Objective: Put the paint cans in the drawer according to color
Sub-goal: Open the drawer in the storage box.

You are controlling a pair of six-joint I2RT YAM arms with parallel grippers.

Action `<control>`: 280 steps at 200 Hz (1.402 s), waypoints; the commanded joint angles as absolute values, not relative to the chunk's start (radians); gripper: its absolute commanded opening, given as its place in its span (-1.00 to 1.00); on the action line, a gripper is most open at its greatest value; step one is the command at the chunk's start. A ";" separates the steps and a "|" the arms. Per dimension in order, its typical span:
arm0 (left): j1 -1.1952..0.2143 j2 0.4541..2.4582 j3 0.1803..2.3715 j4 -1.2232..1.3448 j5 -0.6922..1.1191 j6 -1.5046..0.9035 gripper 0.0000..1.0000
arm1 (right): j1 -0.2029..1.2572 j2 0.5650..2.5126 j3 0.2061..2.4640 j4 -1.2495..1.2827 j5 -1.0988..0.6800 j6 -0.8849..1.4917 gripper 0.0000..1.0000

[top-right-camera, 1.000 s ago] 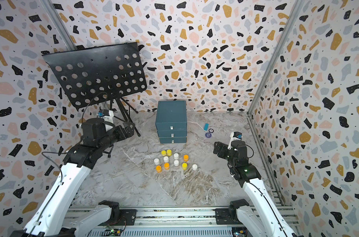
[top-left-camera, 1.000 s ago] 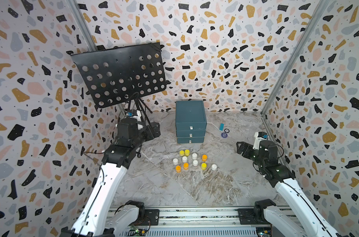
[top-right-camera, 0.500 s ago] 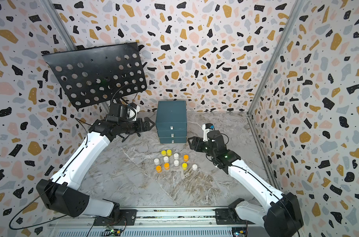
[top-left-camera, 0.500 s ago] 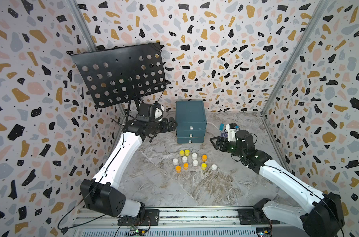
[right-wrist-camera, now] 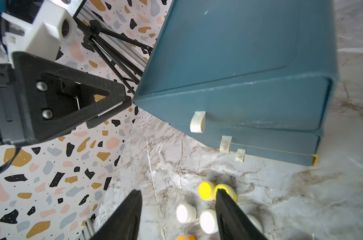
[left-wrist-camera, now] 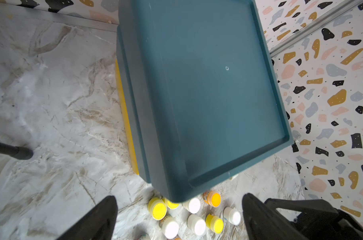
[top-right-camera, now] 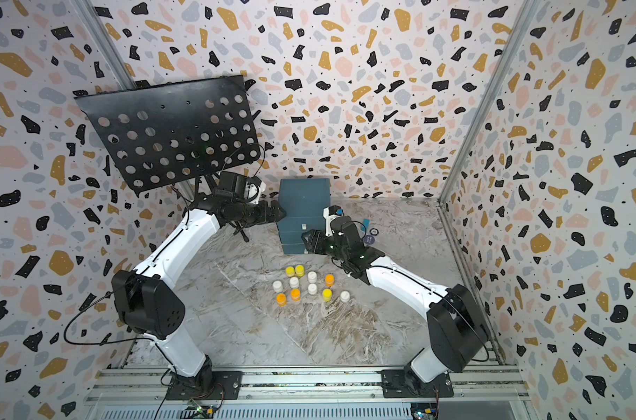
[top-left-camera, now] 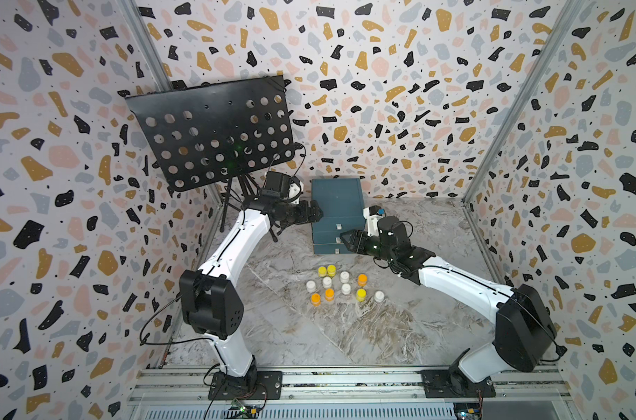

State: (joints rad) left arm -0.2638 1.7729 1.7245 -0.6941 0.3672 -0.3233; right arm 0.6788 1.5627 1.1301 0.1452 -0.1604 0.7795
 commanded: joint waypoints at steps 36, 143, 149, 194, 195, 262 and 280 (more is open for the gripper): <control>-0.260 1.798 1.709 -0.623 0.422 -0.316 0.82 | 0.681 1.672 1.254 0.193 -0.142 0.803 0.15; -0.229 1.758 1.637 -0.591 0.479 -0.340 0.99 | 0.653 1.798 1.424 0.036 -0.080 0.741 -0.59; -0.227 1.754 1.634 -0.593 0.479 -0.339 0.99 | 0.649 1.798 1.425 0.030 -0.077 0.736 -0.63; -0.225 1.715 1.617 -0.591 0.475 -0.339 0.99 | 0.607 1.795 1.438 -0.010 -0.086 0.706 -0.86; -0.225 1.714 1.617 -0.591 0.475 -0.339 0.99 | 0.607 1.795 1.439 -0.010 -0.087 0.704 -0.86; -0.224 1.695 1.608 -0.589 0.479 -0.345 0.99 | 0.549 1.785 1.454 -0.074 -0.124 0.649 -0.97; -0.222 1.696 1.604 -0.582 0.484 -0.351 0.99 | 0.546 1.772 1.440 -0.073 -0.140 0.637 -1.00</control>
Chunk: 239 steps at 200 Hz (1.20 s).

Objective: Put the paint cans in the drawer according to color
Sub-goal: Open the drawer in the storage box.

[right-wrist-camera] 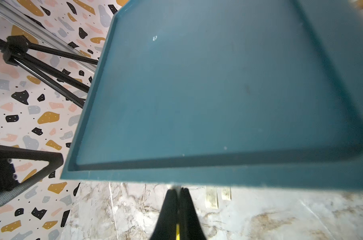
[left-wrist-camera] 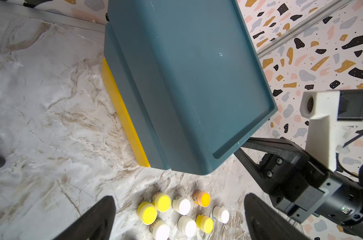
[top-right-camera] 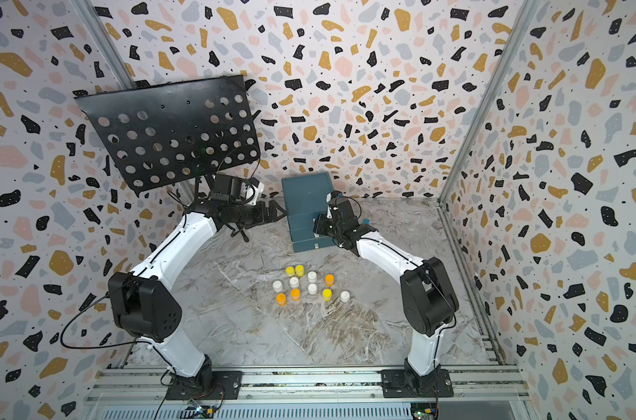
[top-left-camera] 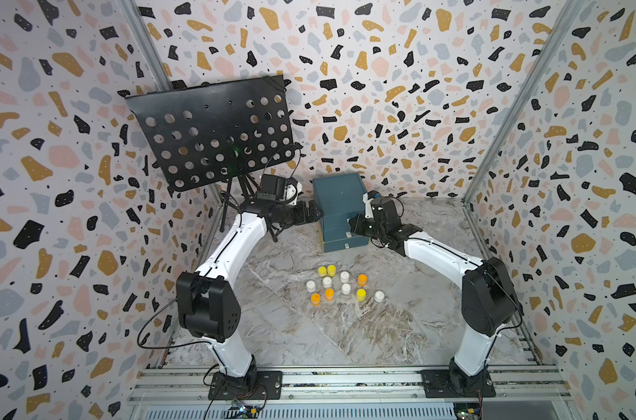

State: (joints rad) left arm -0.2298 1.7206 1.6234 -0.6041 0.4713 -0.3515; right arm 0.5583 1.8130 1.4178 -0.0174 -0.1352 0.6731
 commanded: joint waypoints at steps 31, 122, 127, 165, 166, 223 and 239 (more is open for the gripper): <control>-0.222 1.699 1.601 -0.583 0.486 -0.351 0.99 | 0.547 1.731 1.389 -0.068 -0.151 0.627 -1.00; -0.222 1.656 1.570 -0.595 0.432 -0.375 0.99 | 0.547 1.581 1.238 -0.124 -0.130 0.582 -1.00; -0.222 1.647 1.560 -0.592 0.417 -0.379 0.99 | 0.548 1.570 1.225 -0.122 -0.131 0.583 -1.00; -0.223 1.575 1.491 -0.529 0.362 -0.383 0.99 | 0.547 1.501 1.169 -0.169 -0.124 0.566 -1.00; -0.223 1.574 1.490 -0.528 0.362 -0.383 0.99 | 0.547 1.500 1.167 -0.169 -0.125 0.565 -1.00; -0.222 1.548 1.478 -0.563 0.341 -0.372 0.99 | 0.546 1.426 1.121 -0.218 -0.143 0.555 0.08; -0.222 1.516 1.450 -0.566 0.329 -0.357 0.99 | 0.546 1.377 1.123 -0.261 -0.140 0.541 0.19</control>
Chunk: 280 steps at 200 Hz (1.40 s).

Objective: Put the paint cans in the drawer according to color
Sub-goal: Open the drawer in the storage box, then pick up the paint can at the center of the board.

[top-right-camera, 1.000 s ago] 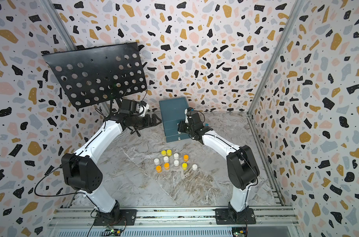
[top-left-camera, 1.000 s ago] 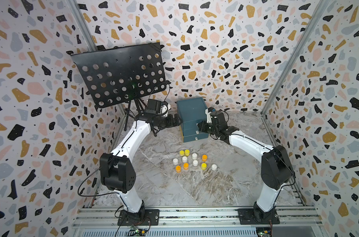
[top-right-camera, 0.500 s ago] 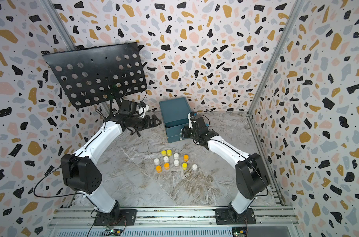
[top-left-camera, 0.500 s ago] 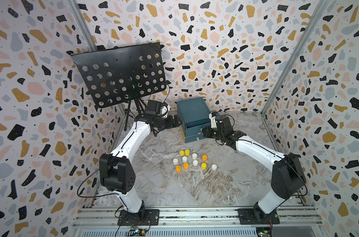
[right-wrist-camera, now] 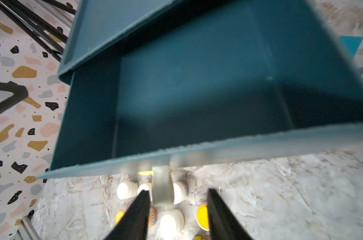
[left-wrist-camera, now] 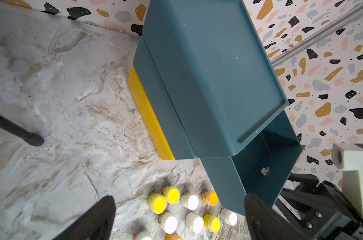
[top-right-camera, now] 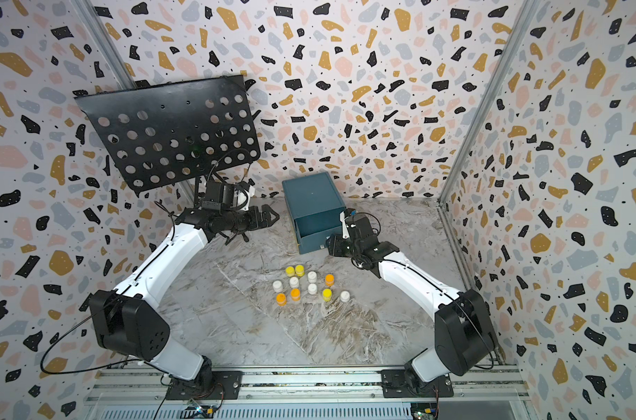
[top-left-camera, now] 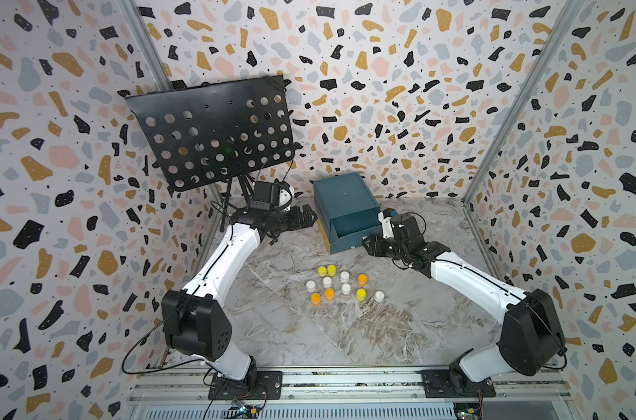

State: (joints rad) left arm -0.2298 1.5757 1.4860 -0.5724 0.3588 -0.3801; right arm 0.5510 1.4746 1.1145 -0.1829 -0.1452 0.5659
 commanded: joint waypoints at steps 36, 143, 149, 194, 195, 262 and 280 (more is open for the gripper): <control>-0.222 1.430 1.386 -0.554 0.252 -0.312 0.99 | 0.547 1.263 1.101 -0.422 -0.098 0.480 0.30; -0.222 1.398 1.339 -0.526 0.262 -0.295 0.99 | 0.561 1.171 0.812 -0.463 -0.096 0.514 0.34; -0.222 1.401 1.341 -0.526 0.268 -0.295 0.99 | 0.566 1.187 0.814 -0.461 -0.092 0.514 0.34; -0.221 1.407 1.342 -0.529 0.277 -0.291 0.99 | 0.607 1.300 0.831 -0.407 -0.080 0.537 0.31; -0.221 1.407 1.342 -0.529 0.277 -0.291 0.99 | 0.609 1.303 0.831 -0.406 -0.079 0.538 0.31; -0.221 1.412 1.342 -0.529 0.288 -0.291 0.99 | 0.655 1.443 0.866 -0.372 -0.050 0.549 0.29; -0.219 1.413 1.342 -0.529 0.288 -0.292 0.99 | 0.658 1.461 0.867 -0.368 -0.040 0.552 0.29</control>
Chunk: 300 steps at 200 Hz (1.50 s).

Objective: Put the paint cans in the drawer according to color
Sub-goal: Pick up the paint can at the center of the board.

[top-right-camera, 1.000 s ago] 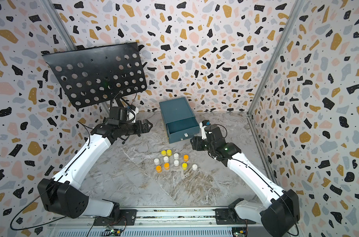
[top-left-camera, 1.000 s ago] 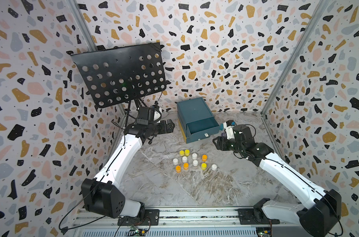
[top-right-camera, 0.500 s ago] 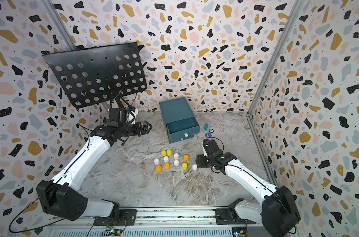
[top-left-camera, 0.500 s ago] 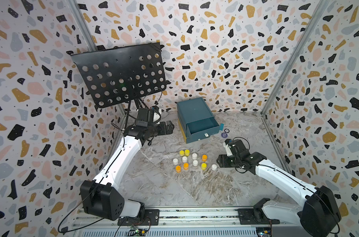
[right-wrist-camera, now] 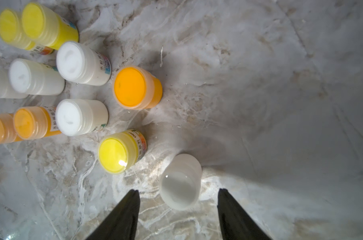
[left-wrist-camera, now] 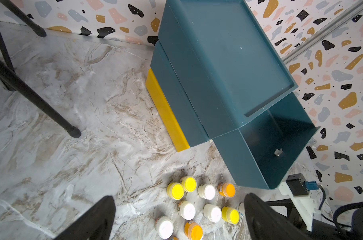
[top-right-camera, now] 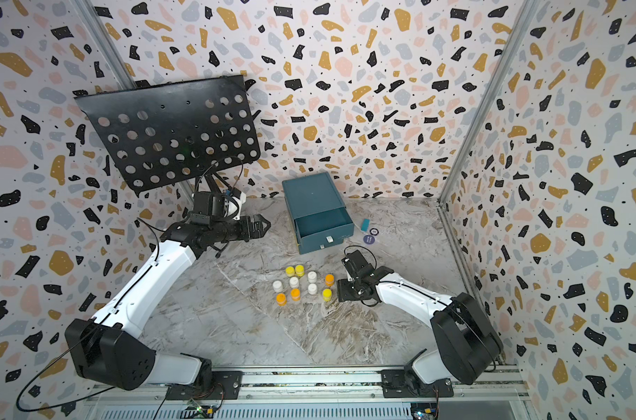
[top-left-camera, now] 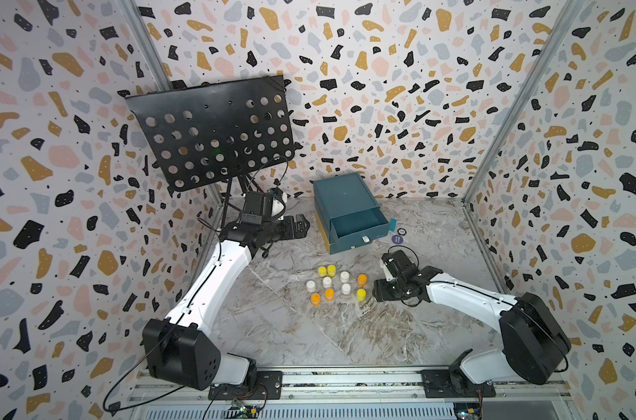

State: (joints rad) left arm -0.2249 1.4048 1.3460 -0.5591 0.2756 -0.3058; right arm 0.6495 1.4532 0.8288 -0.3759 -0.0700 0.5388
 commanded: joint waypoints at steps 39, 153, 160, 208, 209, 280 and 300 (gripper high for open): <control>-0.219 1.413 1.342 -0.529 0.290 -0.291 0.99 | 0.664 1.497 0.868 -0.359 -0.025 0.564 0.27; -0.211 1.422 1.344 -0.528 0.301 -0.295 0.99 | 0.680 1.533 0.869 -0.359 0.008 0.569 -0.13; -0.210 1.423 1.344 -0.527 0.302 -0.296 0.99 | 0.681 1.531 0.870 -0.362 0.009 0.568 -0.17; -0.210 1.423 1.344 -0.527 0.305 -0.296 0.99 | 0.684 1.482 0.873 -0.393 0.029 0.563 -0.44; -0.210 1.422 1.344 -0.528 0.304 -0.297 1.00 | 0.684 1.480 0.873 -0.394 0.030 0.562 -0.44; -0.209 1.424 1.344 -0.526 0.310 -0.300 0.99 | 0.683 1.269 0.978 -0.587 0.121 0.531 -0.53; -0.209 1.426 1.342 -0.525 0.316 -0.301 0.99 | 0.680 1.223 1.052 -0.650 0.147 0.504 -0.53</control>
State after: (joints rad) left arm -0.2131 1.4197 1.3460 -0.5579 0.2985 -0.3061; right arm 0.6792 1.2922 0.9543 -0.5301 0.0849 0.5415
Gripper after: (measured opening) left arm 0.996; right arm 0.372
